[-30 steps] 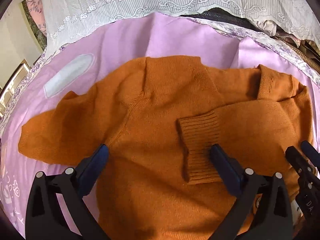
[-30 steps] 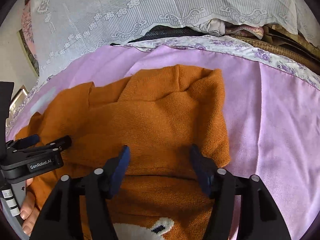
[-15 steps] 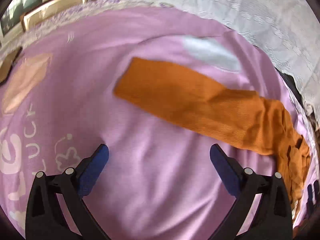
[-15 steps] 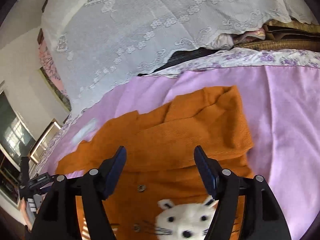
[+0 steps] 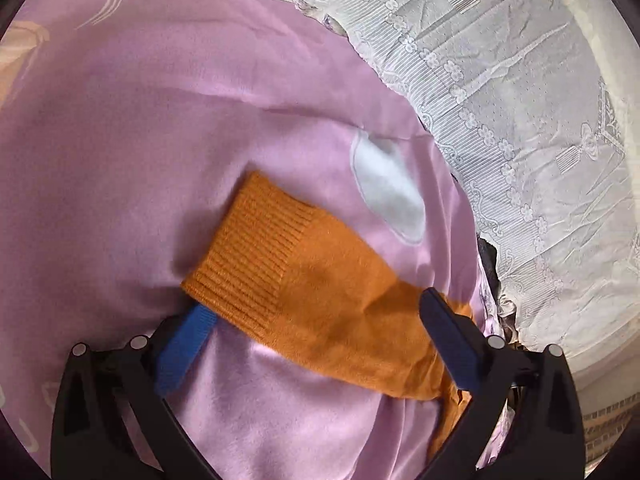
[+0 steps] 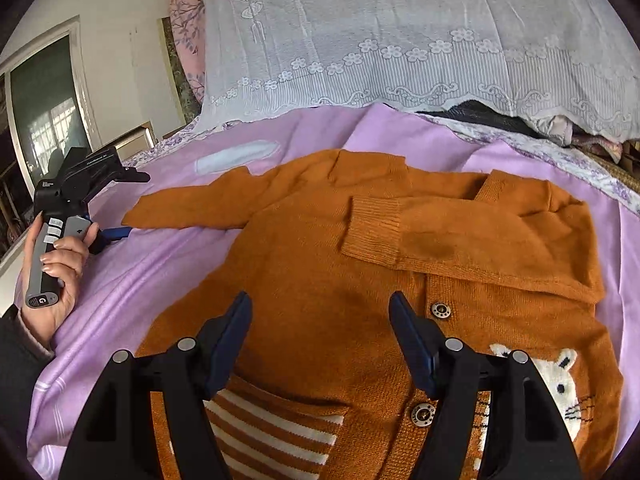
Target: Fold small clothes
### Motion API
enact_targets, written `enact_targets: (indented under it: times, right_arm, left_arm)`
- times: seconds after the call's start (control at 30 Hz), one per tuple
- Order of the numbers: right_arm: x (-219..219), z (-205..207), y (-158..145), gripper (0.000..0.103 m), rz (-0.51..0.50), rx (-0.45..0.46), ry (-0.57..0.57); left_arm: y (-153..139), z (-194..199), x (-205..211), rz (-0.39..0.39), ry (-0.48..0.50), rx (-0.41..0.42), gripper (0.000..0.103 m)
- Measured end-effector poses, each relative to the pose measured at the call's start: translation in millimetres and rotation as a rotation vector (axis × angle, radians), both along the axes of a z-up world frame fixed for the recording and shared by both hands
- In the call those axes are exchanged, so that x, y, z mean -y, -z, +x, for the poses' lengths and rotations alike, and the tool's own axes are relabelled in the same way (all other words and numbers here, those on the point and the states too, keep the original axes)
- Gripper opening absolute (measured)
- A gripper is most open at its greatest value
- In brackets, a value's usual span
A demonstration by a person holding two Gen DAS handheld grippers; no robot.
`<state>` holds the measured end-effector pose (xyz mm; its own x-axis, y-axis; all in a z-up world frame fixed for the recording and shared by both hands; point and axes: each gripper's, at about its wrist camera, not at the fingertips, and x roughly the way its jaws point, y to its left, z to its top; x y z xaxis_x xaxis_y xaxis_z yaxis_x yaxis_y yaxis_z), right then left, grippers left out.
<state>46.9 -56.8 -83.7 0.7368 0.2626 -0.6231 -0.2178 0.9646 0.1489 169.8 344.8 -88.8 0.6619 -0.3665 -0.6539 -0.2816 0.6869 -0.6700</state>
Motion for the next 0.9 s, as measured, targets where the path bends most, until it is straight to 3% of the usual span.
enact_targets:
  times: [0.03, 0.07, 0.1, 0.13, 0.17, 0.27, 0.37, 0.43, 0.57, 0.73, 0.9]
  right_arm:
    - [4, 3, 3, 0.071, 0.02, -0.016, 0.007]
    - [7, 5, 5, 0.071, 0.041, -0.032, 0.015]
    - [10, 7, 7, 0.071, 0.06, -0.046, 0.023]
    - [13, 9, 9, 0.071, 0.076, -0.057, 0.029]
    - [16, 10, 10, 0.071, 0.09, -0.064, 0.034]
    - [18, 8, 10, 0.071, 0.109, -0.059, 0.036]
    - [19, 4, 7, 0.071, 0.117, -0.033, 0.034]
    - [20, 5, 7, 0.071, 0.125, -0.037, 0.036]
    - [29, 9, 9, 0.071, 0.183, -0.059, 0.041]
    - [43, 10, 1, 0.071, 0.287, -0.062, 0.058]
    - [61, 26, -6, 0.072, 0.532, -0.133, 0.027]
  left_arm:
    - [-1, 3, 2, 0.03, 0.001, 0.002, 0.081]
    - [-1, 7, 1, 0.058, 0.014, -0.004, 0.056]
    - [2, 10, 0, 0.08, 0.026, -0.021, 0.044]
    - [6, 13, 0, 0.094, 0.022, -0.041, 0.019]
    - [9, 14, -2, 0.089, 0.019, -0.051, 0.013]
    - [8, 8, -9, 0.053, 0.015, -0.028, 0.006]
    - [-1, -1, -6, 0.079, 0.013, -0.007, 0.005]
    - [-18, -11, 5, 0.147, 0.023, 0.03, 0.005]
    - [-62, -34, 53, 0.366, 0.087, 0.15, 0.005]
    - [-79, -53, 121, 0.412, 0.248, 0.24, 0.005]
    - [-67, -58, 184, 0.518, 0.365, 0.238, 0.005]
